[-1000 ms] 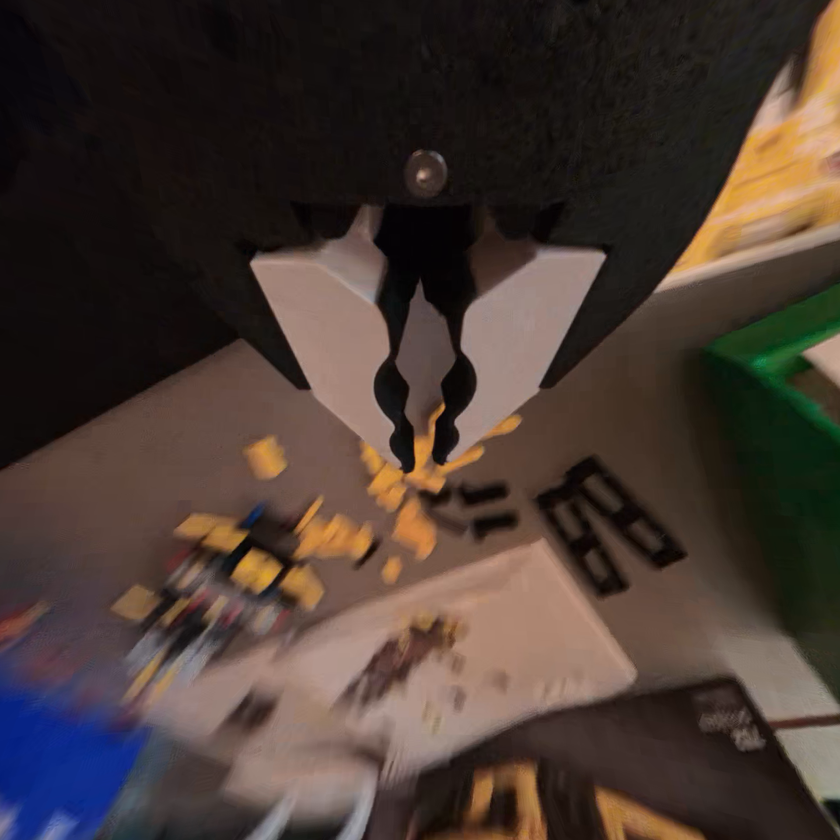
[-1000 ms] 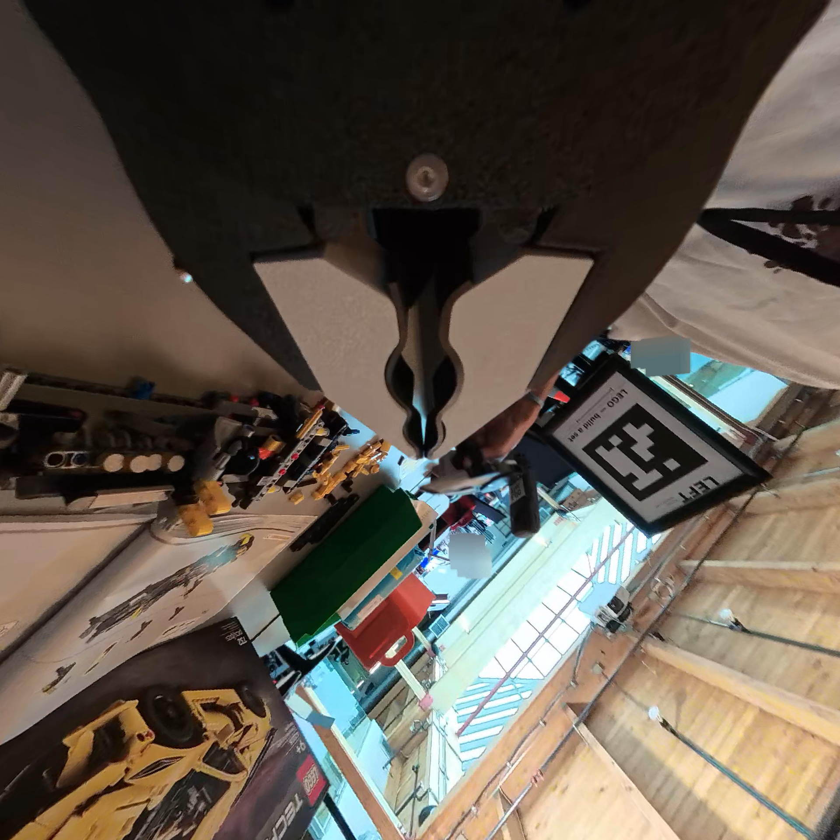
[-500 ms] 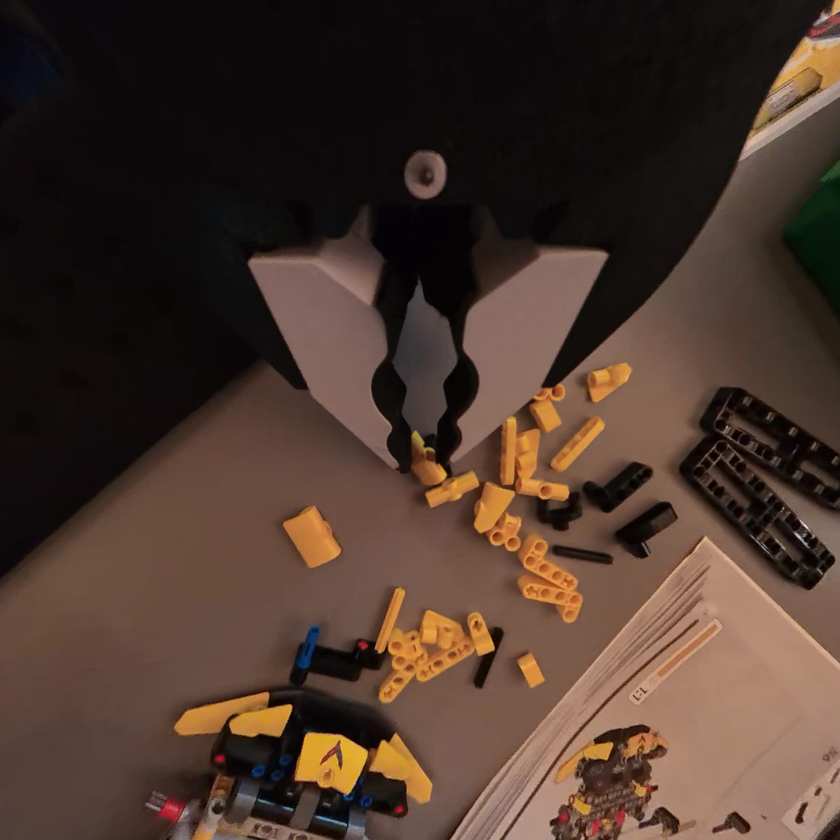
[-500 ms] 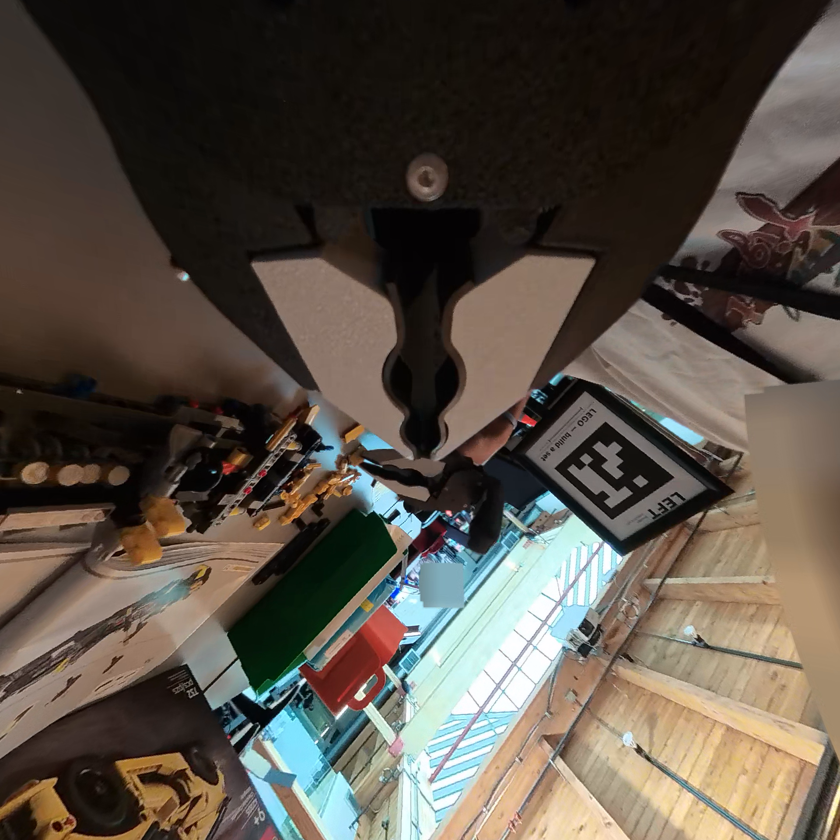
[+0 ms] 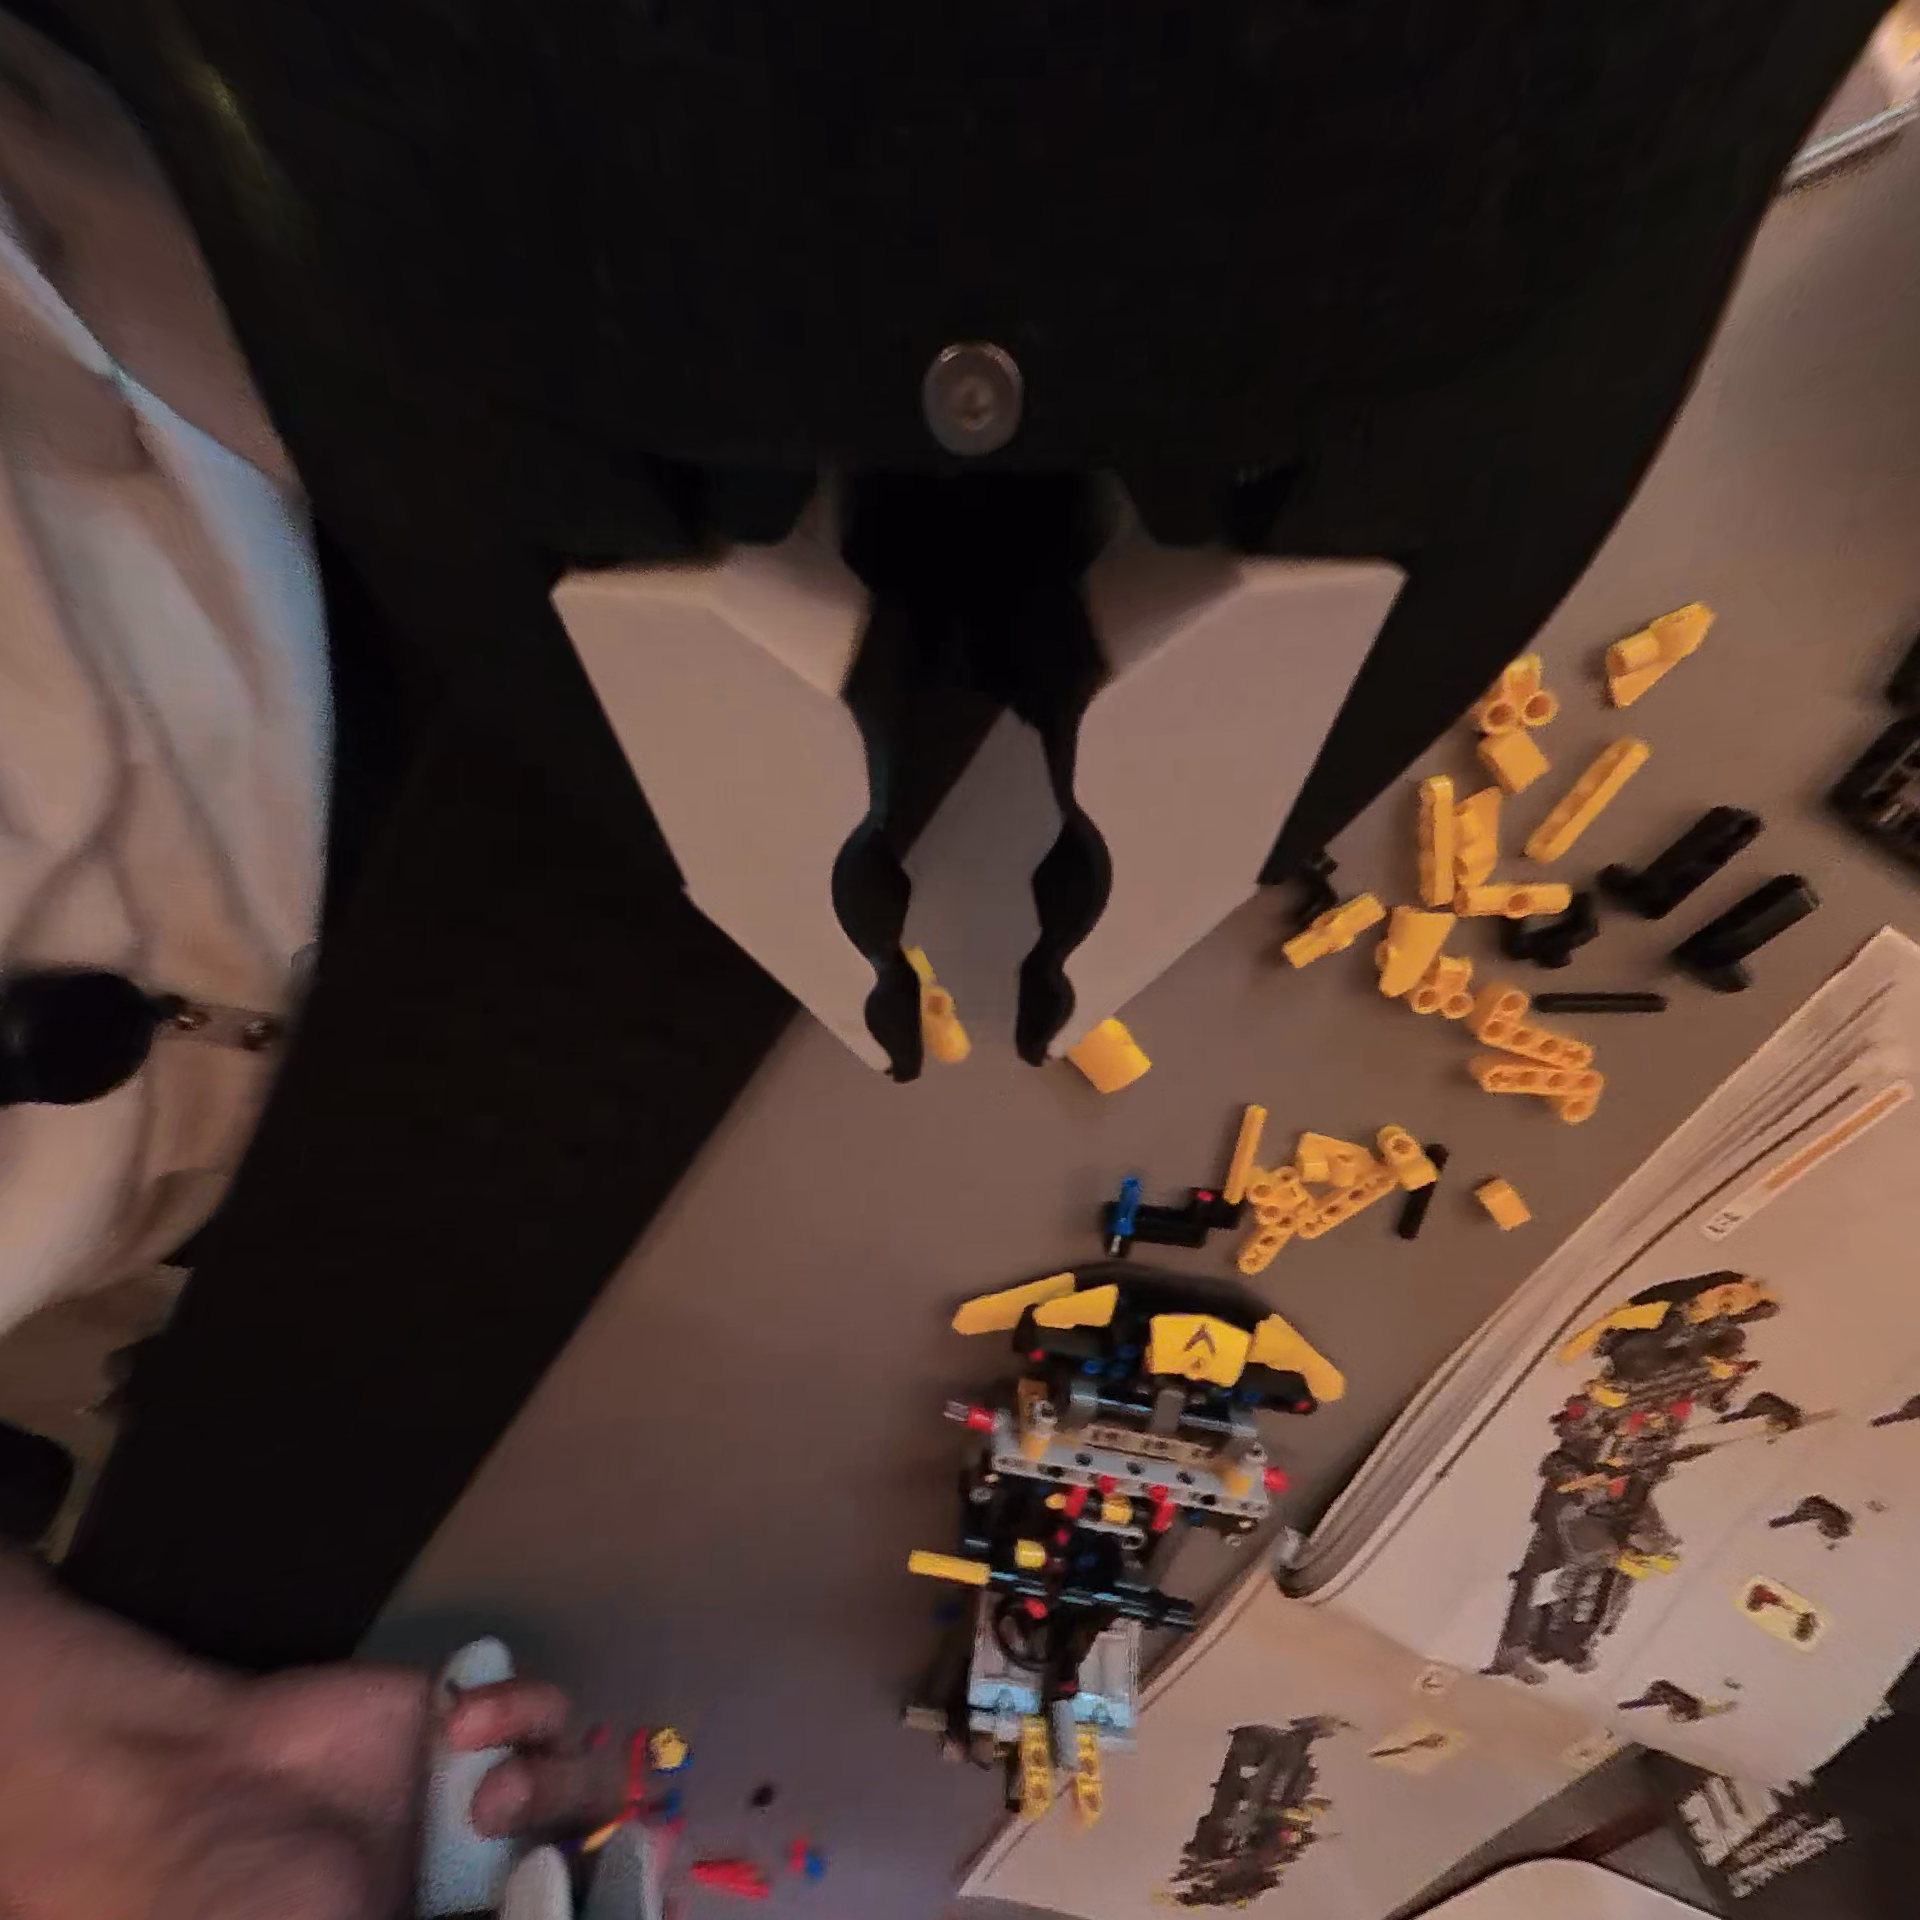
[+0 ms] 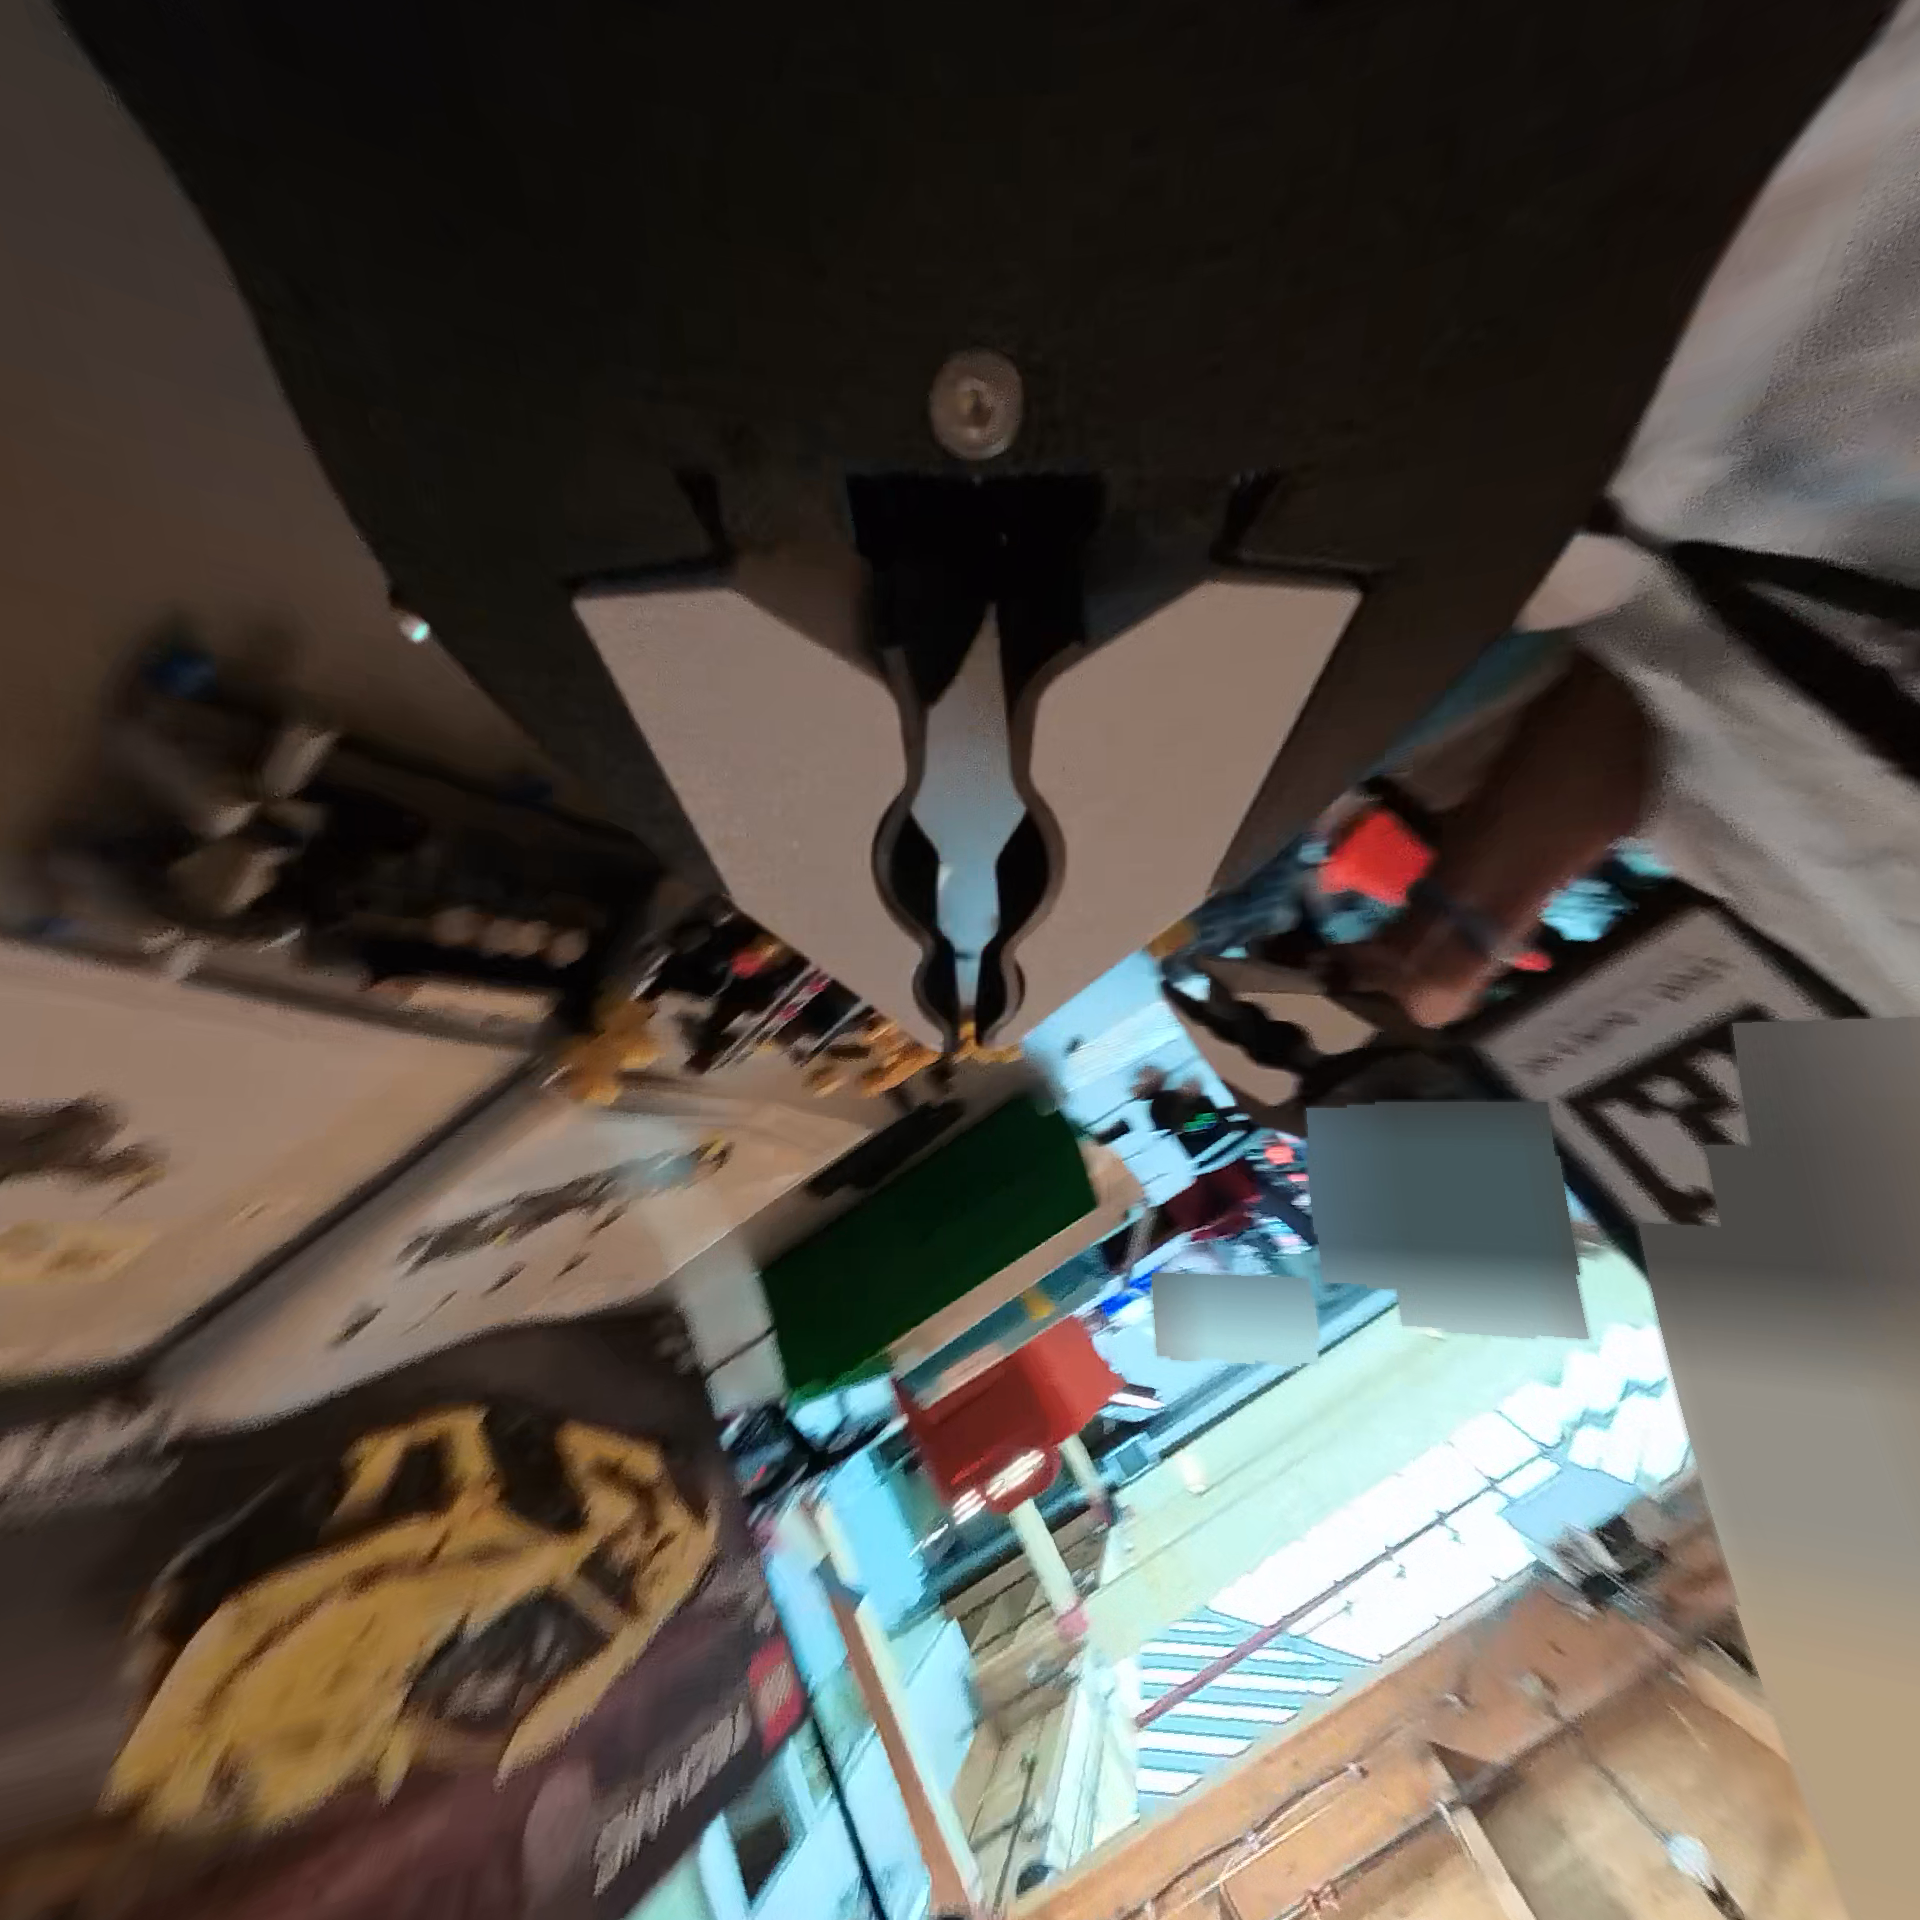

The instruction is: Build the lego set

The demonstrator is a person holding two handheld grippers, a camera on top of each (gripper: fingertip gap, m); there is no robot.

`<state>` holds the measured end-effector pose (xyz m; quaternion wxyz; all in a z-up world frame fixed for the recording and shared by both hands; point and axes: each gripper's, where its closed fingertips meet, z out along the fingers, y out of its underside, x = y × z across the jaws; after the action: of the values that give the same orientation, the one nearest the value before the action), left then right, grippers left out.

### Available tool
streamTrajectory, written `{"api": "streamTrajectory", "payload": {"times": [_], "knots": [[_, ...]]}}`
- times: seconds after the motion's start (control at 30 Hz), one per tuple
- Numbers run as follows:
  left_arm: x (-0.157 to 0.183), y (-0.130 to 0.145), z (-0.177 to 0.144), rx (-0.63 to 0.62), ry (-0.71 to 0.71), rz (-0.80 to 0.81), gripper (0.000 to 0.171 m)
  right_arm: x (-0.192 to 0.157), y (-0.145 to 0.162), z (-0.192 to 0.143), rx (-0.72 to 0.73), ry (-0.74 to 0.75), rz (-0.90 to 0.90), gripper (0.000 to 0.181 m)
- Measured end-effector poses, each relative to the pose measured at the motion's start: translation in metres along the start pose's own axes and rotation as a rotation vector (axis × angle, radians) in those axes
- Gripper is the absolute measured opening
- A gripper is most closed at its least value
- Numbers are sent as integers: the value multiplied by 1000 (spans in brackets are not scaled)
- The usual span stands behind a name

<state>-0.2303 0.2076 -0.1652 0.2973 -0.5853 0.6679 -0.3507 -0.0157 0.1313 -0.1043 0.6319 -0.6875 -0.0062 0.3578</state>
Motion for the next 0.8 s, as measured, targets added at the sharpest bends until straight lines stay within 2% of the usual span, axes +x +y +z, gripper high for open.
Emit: {"api": "streamTrajectory", "payload": {"times": [0.1,0.2,0.33,0.43,0.53,0.6,0.7,0.77,0.8], "knots": [[-10,-4,7,6,-56,-29,20,5,-10,-6,79,109,-259,7],[-28,-11,24,17,-135,-91,19,1,-7,-2,65,134,-396,8],[-34,-3,62,-118,-134,-18,28,-3,6,8,-6,106,-396,11],[-45,-7,76,-157,-151,31,27,-6,8,8,-14,72,-341,10],[-48,-8,90,-194,-132,66,18,-6,10,7,-19,58,-305,11],[-46,4,96,-281,-125,126,4,-8,11,8,-24,46,-297,11],[-37,-3,91,-246,-117,246,2,-13,18,11,-62,13,-233,11],[-21,-33,80,-57,-107,351,2,-26,25,17,-116,-80,-88,10],[-11,-52,70,61,-97,393,2,-35,26,23,-126,-142,-2,16]]}}
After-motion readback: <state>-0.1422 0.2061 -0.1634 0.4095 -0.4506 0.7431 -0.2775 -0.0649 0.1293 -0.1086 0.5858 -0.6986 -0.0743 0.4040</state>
